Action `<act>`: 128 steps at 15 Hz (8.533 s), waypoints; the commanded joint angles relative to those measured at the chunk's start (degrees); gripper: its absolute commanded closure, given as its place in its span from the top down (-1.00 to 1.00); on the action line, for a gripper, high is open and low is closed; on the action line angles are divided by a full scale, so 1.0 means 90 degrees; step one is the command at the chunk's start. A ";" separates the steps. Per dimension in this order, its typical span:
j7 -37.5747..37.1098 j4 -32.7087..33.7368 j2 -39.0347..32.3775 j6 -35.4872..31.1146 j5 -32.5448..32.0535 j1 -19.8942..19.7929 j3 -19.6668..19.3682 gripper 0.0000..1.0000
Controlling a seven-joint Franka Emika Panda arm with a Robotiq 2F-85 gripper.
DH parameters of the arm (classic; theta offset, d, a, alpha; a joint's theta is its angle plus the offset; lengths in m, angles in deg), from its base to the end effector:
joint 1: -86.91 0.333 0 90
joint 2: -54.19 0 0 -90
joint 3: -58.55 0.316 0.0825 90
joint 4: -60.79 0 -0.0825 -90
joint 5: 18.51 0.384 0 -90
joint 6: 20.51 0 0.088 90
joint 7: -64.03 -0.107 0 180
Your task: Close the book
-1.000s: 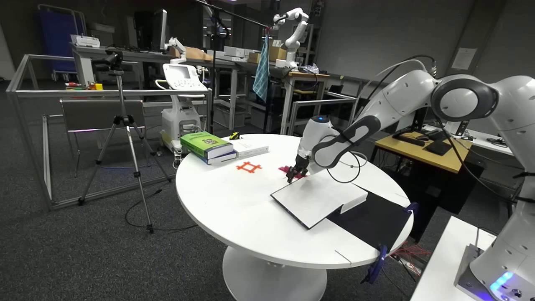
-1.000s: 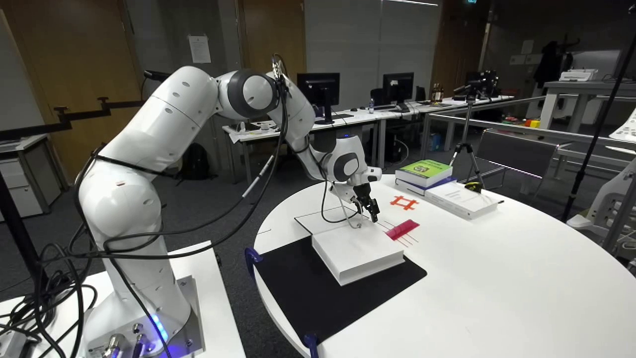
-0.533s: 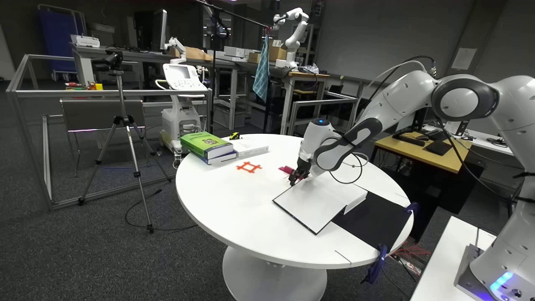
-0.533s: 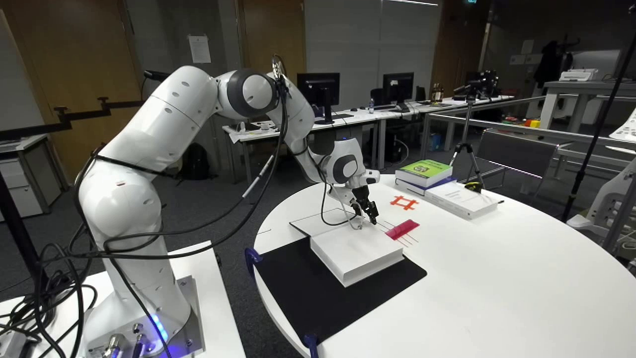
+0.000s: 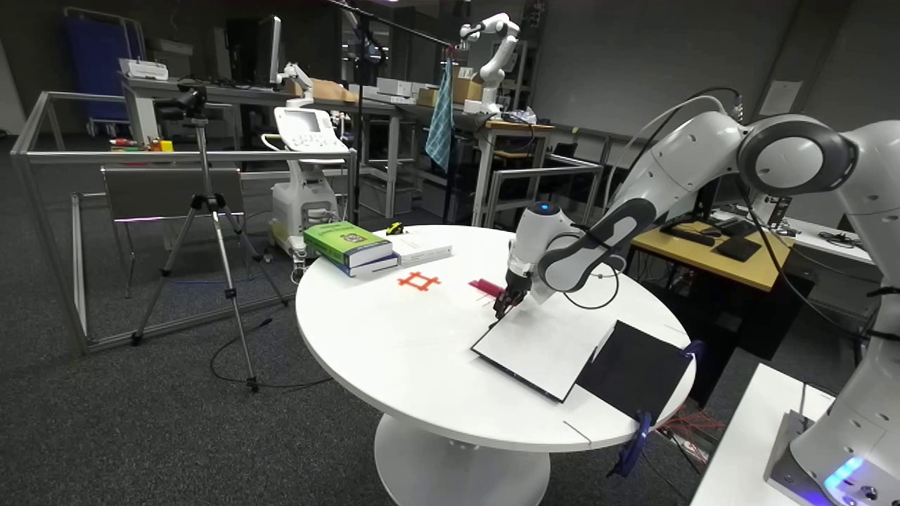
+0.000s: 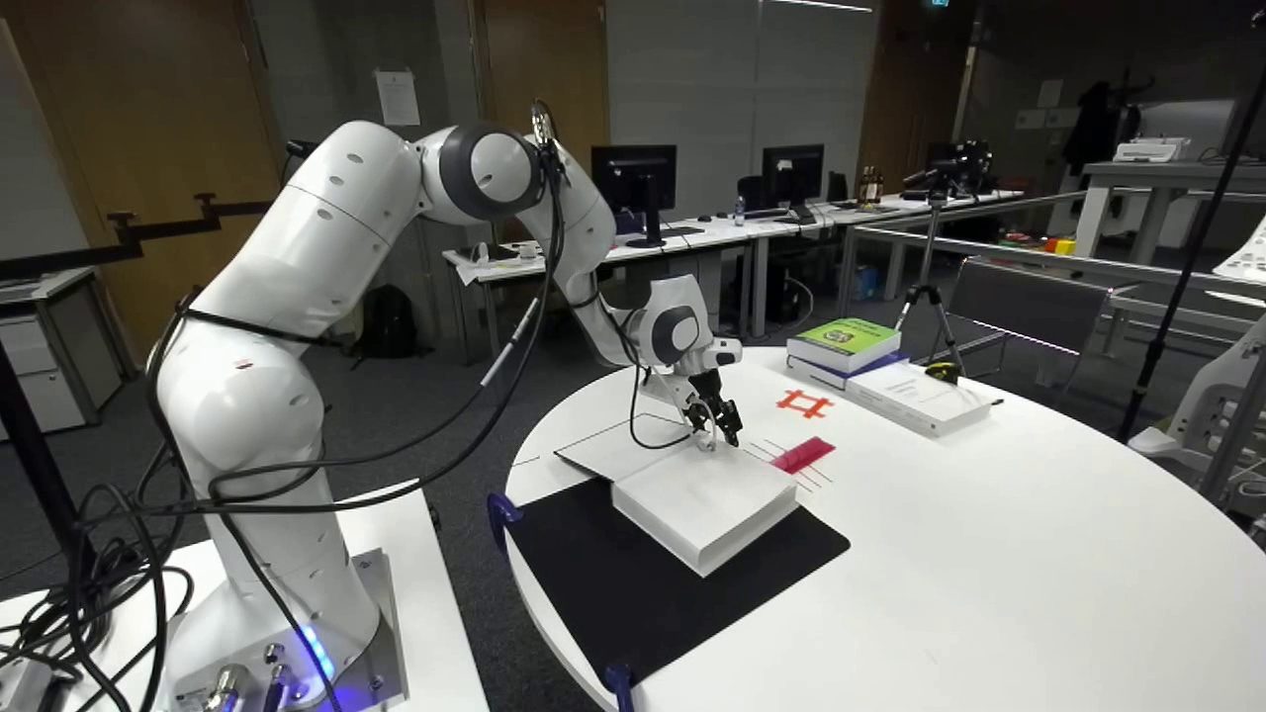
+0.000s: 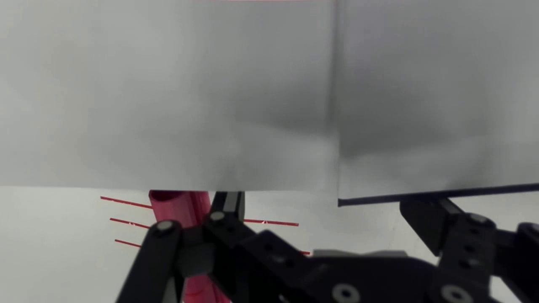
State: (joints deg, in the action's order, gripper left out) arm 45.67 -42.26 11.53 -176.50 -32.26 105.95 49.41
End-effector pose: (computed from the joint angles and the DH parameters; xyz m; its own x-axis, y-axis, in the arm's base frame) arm 0.6523 0.1312 0.1529 0.9681 0.1317 0.2133 0.0934 -0.9791 0.1809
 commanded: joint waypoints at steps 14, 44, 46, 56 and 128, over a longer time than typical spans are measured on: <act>-0.0011 -0.1529 0.1441 -0.0429 -0.0114 0.0048 0.0032 1.00; -0.3141 -0.4420 0.1701 -0.2367 -0.1042 0.6123 -0.4056 1.00; -0.3165 -0.4485 0.1679 -0.2299 -0.0662 0.6428 -0.4186 1.00; -0.2725 -0.4838 0.1338 -0.2088 0.0480 0.7523 -0.4711 1.00; 0.3886 -0.4355 0.1125 -0.4679 0.3212 0.7957 -0.6449 1.00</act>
State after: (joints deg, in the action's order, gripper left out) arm 84.87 -80.31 23.44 -218.60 -8.29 172.42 -3.17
